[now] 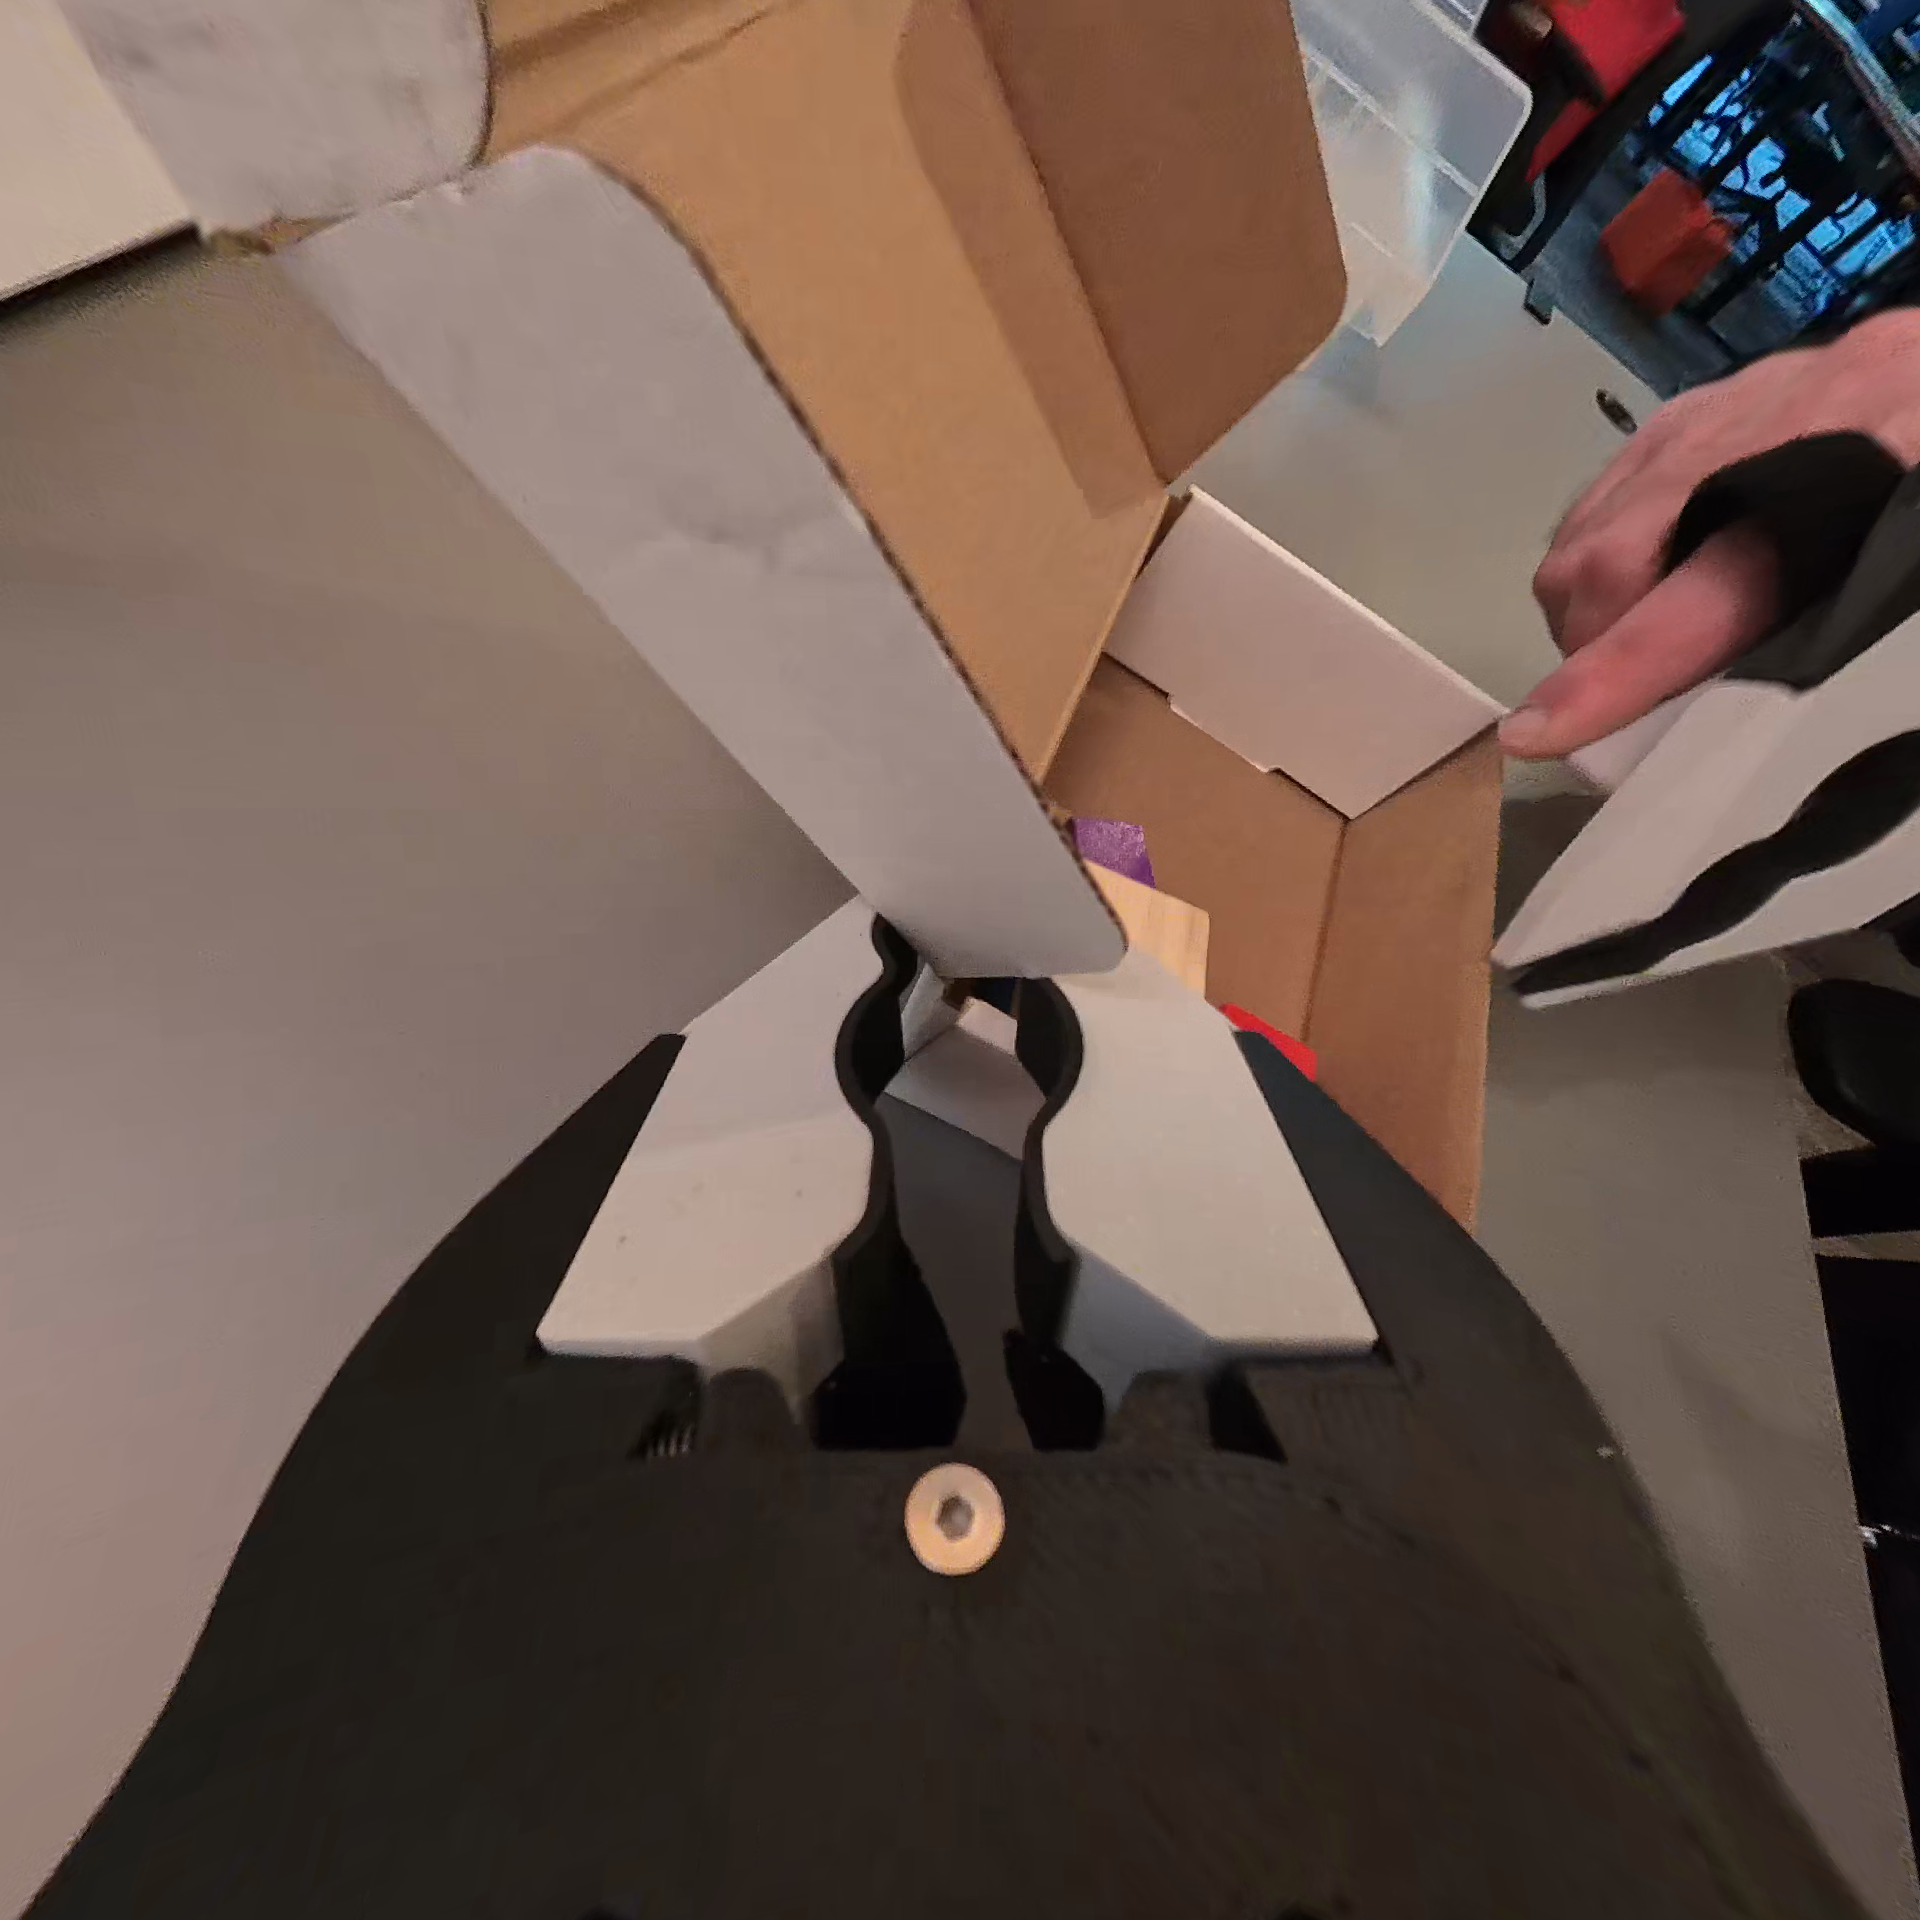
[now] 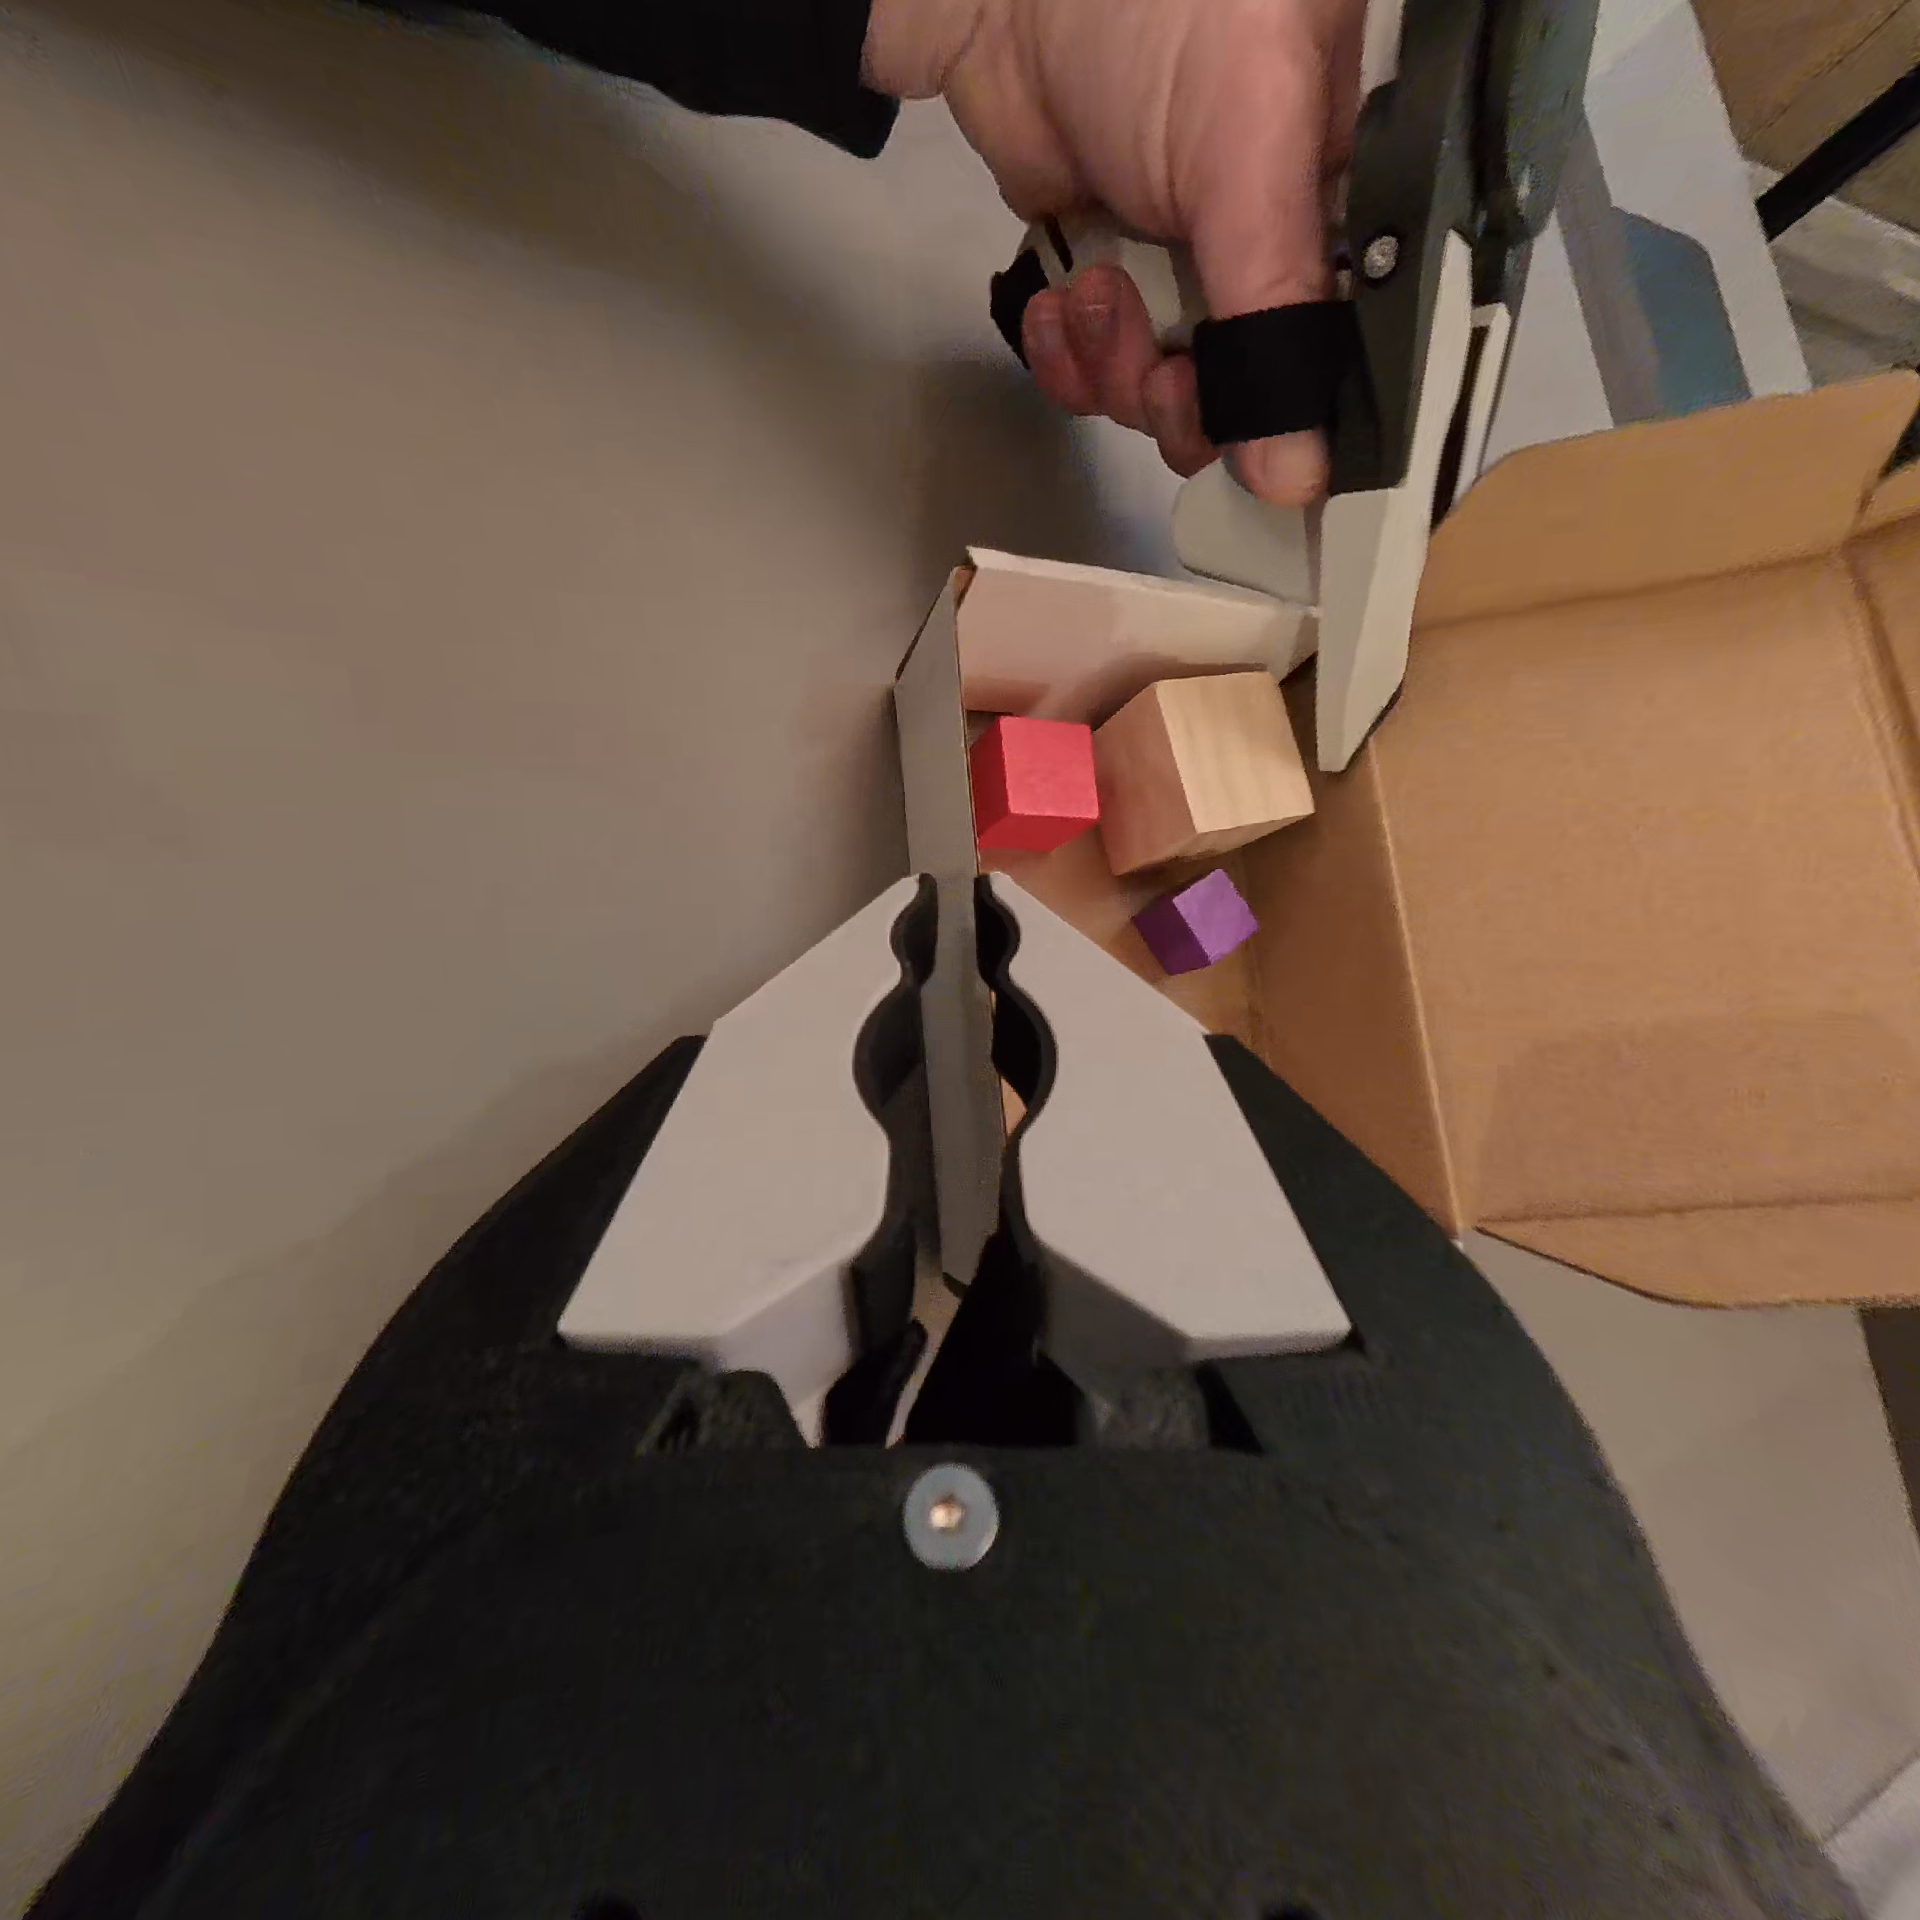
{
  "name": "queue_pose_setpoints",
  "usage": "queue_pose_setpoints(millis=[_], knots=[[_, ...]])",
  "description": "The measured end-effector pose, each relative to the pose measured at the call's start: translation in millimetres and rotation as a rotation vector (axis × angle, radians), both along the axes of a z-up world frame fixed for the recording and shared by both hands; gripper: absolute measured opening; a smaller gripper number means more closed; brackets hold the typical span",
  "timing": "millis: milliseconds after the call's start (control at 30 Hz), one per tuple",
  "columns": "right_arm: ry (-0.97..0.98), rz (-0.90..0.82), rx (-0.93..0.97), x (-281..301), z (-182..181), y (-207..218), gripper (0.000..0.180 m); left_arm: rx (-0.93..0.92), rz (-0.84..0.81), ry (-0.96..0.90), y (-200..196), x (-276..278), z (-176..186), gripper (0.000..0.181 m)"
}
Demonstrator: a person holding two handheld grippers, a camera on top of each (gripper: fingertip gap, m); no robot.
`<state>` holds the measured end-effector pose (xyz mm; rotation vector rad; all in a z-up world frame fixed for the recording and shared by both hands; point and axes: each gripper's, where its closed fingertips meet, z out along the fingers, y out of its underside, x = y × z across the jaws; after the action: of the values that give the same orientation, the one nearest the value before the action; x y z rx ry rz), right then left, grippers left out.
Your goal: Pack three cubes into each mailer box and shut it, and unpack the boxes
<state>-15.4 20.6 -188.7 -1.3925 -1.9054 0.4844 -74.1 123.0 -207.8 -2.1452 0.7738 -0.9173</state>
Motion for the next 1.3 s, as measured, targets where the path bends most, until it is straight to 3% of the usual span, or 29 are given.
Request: queue_pose_setpoints(millis=[200,367,533,767,867,1033,1300], knots=[[0.124,-0.064,-0.053,-17,54,24,0.022,0.003,-0.015,-0.002,-1,2,0,0.012],[-0.126,-0.032,0.07,-36,20,56,0.038,0.003,-0.015,-0.027,-2,7,0,0.012],[-0.323,0.028,0.078,-41,-20,68,0.037,-0.006,-0.023,-0.062,-3,8,0,0.011],[-0.35,0.014,0.097,-42,-33,74,0.053,-0.047,-0.034,-0.115,-2,10,-1,0.008],[-0.366,0.017,0.105,-42,-32,77,0.045,-0.042,-0.028,-0.116,-1,10,0,0.007],[-0.475,0.042,-0.052,-27,-29,65,0.04,-0.038,-0.033,-0.116,-1,12,0,0.007],[-0.516,0.088,0.055,-33,-40,67,0.045,-0.041,-0.038,-0.124,-1,13,0,0.007]])
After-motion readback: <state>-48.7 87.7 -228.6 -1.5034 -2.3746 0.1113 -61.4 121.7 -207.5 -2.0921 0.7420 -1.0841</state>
